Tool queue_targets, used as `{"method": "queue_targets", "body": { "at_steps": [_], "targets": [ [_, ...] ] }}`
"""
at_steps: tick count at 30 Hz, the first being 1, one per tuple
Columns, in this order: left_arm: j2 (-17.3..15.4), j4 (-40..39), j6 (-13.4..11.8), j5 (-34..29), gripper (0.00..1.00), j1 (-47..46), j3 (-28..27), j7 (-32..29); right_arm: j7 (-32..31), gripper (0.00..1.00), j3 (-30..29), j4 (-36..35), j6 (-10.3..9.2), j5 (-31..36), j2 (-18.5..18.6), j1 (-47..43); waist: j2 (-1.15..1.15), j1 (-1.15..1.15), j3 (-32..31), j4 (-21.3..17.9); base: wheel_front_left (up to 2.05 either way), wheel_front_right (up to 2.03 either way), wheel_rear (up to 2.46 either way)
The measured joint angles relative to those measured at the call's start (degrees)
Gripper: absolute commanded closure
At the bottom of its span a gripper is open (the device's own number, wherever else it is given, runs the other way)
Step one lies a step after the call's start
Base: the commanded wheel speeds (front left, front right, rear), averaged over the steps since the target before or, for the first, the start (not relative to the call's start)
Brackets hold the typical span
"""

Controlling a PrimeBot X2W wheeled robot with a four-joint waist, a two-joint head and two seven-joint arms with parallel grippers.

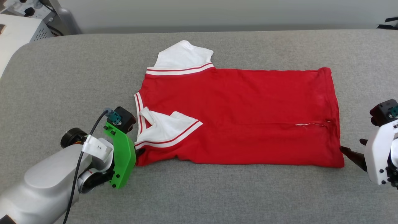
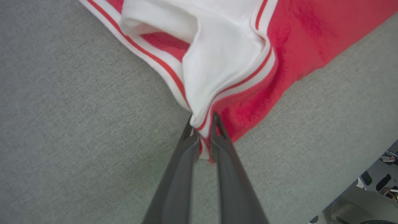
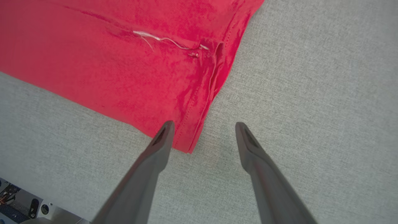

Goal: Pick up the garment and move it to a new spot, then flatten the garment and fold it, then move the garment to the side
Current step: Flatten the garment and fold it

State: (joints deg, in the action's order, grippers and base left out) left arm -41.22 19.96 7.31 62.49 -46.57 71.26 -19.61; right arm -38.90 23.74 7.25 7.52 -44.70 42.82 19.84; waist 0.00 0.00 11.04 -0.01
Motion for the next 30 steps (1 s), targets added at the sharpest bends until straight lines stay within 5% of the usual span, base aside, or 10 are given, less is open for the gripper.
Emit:
{"method": "queue_targets", "body": {
  "at_steps": [16, 17, 18, 30],
  "targets": [
    [0.6, 0.6, 0.0, -1.7, 1.00, -1.8, -0.1, 2.1, 7.2, 0.00, 7.9, 13.2, -0.07, -0.2, -4.5, 4.1, 0.00, 0.00, 6.3, 1.2, 0.00, 0.00, 0.00],
    [0.6, 0.7, 0.0, -1.7, 1.00, -1.8, -0.1, 2.4, 7.6, 0.69, 8.3, 13.3, -0.07, -0.5, -4.4, 4.2, 0.00, 0.00, 6.3, 1.2, 0.00, 0.00, 0.00],
    [0.7, 0.9, 0.0, -1.7, 1.00, -1.7, 0.0, 2.5, 8.3, 1.00, 8.6, 13.6, -0.07, -1.0, -4.4, 4.3, 0.00, 0.00, 6.1, 1.2, 0.00, 0.00, 0.00],
    [-1.5, 0.4, 0.0, 0.7, 1.00, 1.8, 0.1, 4.9, 16.1, 1.00, 10.9, 11.8, -0.01, -4.2, -2.3, 3.1, 0.00, 0.00, 1.0, 0.0, 0.00, 0.00, 0.00]
  ]
}}
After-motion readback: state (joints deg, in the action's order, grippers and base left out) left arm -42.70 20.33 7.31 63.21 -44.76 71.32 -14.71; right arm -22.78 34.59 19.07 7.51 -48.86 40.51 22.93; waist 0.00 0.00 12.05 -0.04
